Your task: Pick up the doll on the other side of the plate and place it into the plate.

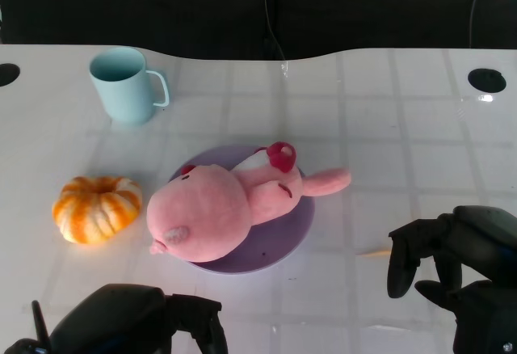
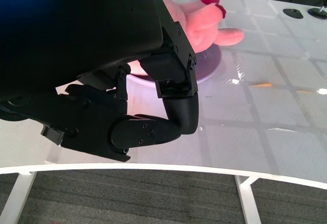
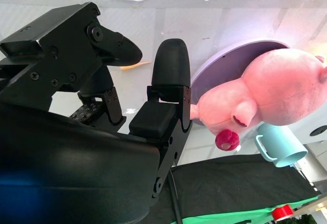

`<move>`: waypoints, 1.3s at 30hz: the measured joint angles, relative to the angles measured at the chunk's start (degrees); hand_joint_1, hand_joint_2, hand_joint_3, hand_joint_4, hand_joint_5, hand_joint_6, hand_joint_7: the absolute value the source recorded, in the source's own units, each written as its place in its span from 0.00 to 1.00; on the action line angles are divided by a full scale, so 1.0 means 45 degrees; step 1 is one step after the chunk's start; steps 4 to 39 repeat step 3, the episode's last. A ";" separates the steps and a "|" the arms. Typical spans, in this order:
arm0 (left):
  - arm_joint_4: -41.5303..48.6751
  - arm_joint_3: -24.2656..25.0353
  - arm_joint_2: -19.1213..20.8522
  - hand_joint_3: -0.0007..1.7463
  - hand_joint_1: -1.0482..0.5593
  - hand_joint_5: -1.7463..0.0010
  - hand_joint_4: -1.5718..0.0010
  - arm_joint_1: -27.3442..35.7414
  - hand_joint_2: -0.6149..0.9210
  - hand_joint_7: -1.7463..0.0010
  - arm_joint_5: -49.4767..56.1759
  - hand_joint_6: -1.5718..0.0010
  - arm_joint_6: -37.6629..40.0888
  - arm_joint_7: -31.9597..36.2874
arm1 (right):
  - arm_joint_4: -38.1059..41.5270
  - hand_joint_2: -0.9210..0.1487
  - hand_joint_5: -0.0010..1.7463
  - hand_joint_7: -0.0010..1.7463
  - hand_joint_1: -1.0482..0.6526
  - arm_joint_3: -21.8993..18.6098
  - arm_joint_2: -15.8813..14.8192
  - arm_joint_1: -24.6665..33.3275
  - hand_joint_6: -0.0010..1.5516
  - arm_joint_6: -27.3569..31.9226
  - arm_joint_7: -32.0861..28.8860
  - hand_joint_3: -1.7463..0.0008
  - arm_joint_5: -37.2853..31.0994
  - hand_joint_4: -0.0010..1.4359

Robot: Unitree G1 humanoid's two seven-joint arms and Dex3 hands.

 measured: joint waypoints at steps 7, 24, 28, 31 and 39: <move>-0.0028 0.0005 0.0000 0.24 0.42 0.26 0.59 -0.0001 1.00 0.46 -0.0003 0.56 0.0047 -0.0003 | 0.0000 0.43 0.89 0.61 0.60 0.0019 0.0000 -0.0016 0.56 0.0001 0.0001 0.44 -0.0001 0.59; -0.0028 0.0005 0.0000 0.24 0.42 0.26 0.59 -0.0001 1.00 0.46 -0.0003 0.56 0.0047 -0.0003 | 0.0000 0.43 0.89 0.61 0.60 0.0019 0.0000 -0.0016 0.56 0.0001 0.0001 0.44 -0.0001 0.59; -0.0028 0.0005 0.0000 0.24 0.42 0.26 0.59 -0.0001 1.00 0.46 -0.0003 0.56 0.0047 -0.0003 | 0.0000 0.43 0.89 0.61 0.60 0.0019 0.0000 -0.0016 0.56 0.0001 0.0001 0.44 -0.0001 0.59; -0.0028 0.0005 0.0000 0.24 0.42 0.26 0.59 -0.0001 1.00 0.46 -0.0003 0.56 0.0047 -0.0003 | 0.0000 0.43 0.89 0.61 0.60 0.0019 0.0000 -0.0016 0.56 0.0001 0.0001 0.44 -0.0001 0.59; -0.0028 0.0005 0.0000 0.24 0.42 0.26 0.59 -0.0001 1.00 0.46 -0.0003 0.56 0.0047 -0.0003 | 0.0000 0.43 0.89 0.61 0.60 0.0019 0.0000 -0.0016 0.56 0.0001 0.0001 0.44 -0.0001 0.59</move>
